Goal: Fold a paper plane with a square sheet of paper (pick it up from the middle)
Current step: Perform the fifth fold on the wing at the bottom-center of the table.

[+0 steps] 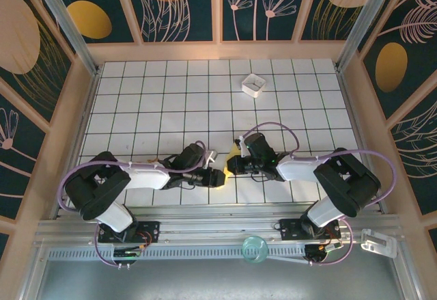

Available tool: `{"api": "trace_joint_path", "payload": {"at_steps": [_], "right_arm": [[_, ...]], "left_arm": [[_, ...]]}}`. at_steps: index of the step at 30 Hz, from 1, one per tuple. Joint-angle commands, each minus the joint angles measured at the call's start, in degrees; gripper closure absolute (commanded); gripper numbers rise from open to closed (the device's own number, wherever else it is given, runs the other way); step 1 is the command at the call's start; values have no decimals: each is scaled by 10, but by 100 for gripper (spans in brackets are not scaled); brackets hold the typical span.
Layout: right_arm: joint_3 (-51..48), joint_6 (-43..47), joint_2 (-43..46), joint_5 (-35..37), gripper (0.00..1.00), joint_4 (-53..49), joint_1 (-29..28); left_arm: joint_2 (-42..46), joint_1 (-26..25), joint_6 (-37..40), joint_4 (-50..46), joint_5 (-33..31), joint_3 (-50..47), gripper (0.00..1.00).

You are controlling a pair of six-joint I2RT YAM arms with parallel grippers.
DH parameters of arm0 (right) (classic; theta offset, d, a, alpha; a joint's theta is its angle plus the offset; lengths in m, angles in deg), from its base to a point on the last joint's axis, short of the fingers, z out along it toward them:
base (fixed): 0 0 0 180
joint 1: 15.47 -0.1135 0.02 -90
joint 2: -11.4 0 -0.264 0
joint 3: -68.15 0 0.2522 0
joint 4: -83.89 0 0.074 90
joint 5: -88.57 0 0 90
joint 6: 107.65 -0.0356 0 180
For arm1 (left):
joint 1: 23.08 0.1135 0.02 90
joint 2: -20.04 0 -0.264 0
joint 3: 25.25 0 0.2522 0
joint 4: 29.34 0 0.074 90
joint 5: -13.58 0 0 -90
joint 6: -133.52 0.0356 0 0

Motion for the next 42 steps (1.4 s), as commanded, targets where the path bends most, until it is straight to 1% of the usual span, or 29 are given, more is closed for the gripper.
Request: {"api": "trace_joint_path", "payload": {"at_steps": [1,4,9,16,24,29,31,38,42], "right_arm": [[-4,-6,-6,9,93,-9,4],[-4,-5,-6,9,93,-11,5],[-1,-3,-6,9,93,-15,8],[2,-2,-5,6,94,-18,10],[4,2,-3,6,94,-21,14],[5,4,-3,5,94,-23,15],[6,6,-3,4,94,-25,16],[8,12,-3,3,94,-30,19],[10,16,-2,1,94,-34,22]], "left_arm": [[-18,-17,48,-97,-87,7,50],[-25,-30,60,-118,-114,16,50],[-40,-53,76,-135,-141,34,50],[-60,-76,100,-174,-214,56,54],[-77,-83,108,-172,-214,72,56],[-77,-83,112,-171,-215,77,65],[-94,-84,114,-170,-212,78,68],[-95,-83,112,-164,-201,78,76],[-91,-83,112,-166,-195,81,78]]}}
